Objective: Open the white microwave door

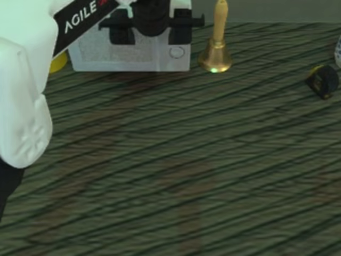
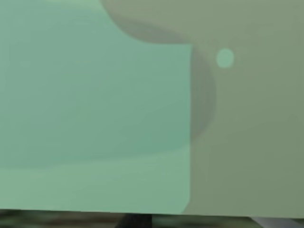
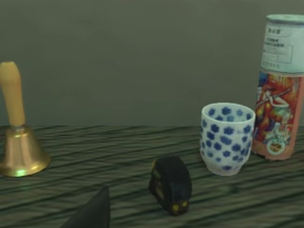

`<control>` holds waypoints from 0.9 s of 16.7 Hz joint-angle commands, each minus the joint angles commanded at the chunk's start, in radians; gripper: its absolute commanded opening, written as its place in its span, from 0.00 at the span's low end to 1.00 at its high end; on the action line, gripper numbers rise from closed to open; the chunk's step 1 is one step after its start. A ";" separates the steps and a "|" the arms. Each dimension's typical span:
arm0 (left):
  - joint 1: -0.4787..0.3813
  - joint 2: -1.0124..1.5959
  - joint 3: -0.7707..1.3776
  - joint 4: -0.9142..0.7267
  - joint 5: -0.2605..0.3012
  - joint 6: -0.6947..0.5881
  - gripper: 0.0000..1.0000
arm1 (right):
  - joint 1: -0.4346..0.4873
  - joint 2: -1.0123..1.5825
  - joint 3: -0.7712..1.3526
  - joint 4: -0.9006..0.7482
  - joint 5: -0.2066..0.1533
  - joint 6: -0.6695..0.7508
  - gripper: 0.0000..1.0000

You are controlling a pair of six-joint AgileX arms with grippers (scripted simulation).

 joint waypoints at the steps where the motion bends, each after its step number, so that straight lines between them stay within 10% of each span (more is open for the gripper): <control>1: 0.000 0.000 0.000 0.000 0.000 0.000 0.47 | 0.000 0.000 0.000 0.000 0.000 0.000 1.00; 7: 0.000 0.000 0.000 0.000 0.000 0.000 0.02 | 0.000 0.000 0.000 0.000 0.000 0.000 1.00; 15: 0.000 0.000 0.000 0.000 0.000 0.000 0.00 | 0.000 0.000 0.000 0.000 0.000 0.000 1.00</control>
